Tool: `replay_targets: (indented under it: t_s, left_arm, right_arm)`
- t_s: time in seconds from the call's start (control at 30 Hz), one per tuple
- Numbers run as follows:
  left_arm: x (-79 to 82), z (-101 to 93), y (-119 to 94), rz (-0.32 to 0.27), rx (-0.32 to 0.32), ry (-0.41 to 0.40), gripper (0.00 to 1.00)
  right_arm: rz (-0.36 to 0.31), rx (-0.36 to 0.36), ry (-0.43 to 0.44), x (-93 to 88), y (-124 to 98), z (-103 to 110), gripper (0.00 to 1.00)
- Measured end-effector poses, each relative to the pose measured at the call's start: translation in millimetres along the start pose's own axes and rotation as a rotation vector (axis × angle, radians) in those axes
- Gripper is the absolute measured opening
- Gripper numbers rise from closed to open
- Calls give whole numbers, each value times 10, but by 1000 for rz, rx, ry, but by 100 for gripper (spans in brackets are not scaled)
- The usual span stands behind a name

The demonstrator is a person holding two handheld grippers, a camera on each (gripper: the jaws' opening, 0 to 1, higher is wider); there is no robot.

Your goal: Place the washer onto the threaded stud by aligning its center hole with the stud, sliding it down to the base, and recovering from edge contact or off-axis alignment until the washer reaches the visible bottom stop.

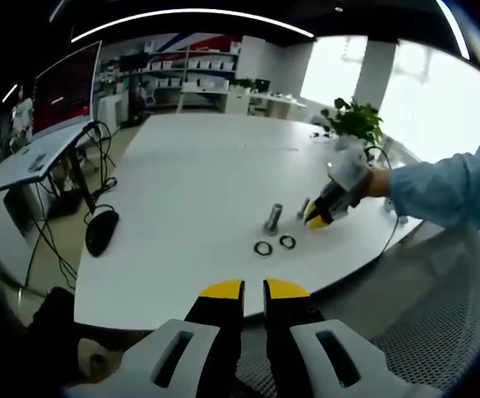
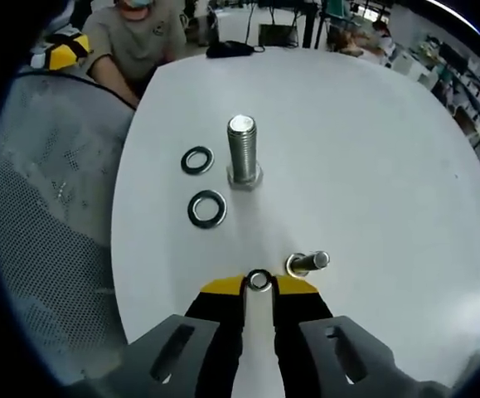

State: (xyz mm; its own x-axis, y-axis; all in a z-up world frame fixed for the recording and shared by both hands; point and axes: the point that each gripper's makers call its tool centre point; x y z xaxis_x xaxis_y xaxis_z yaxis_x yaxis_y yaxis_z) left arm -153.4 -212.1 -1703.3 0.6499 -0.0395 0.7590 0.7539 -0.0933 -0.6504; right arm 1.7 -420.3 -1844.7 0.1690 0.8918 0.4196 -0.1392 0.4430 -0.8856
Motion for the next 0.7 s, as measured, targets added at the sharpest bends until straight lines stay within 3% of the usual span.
replay_targets:
  t_s: [0.7]
  left_arm:
    - [4,2,-4,-2,3,-3,7]
  right_arm:
    - [-92,-47,18,142,-325,35,14]
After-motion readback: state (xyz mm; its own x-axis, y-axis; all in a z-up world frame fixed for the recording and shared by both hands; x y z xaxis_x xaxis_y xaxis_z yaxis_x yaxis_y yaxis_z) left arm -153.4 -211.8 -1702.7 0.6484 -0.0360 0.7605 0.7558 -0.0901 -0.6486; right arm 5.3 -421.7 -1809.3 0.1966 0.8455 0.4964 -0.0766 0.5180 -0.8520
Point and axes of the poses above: the point that each gripper's makers call its tool centre point, and the gripper's own axes: y roughly forward along the fingers, z roughly to its left, x roughly out of its top, and after that the axes turned 14 degrees about x, right-handed
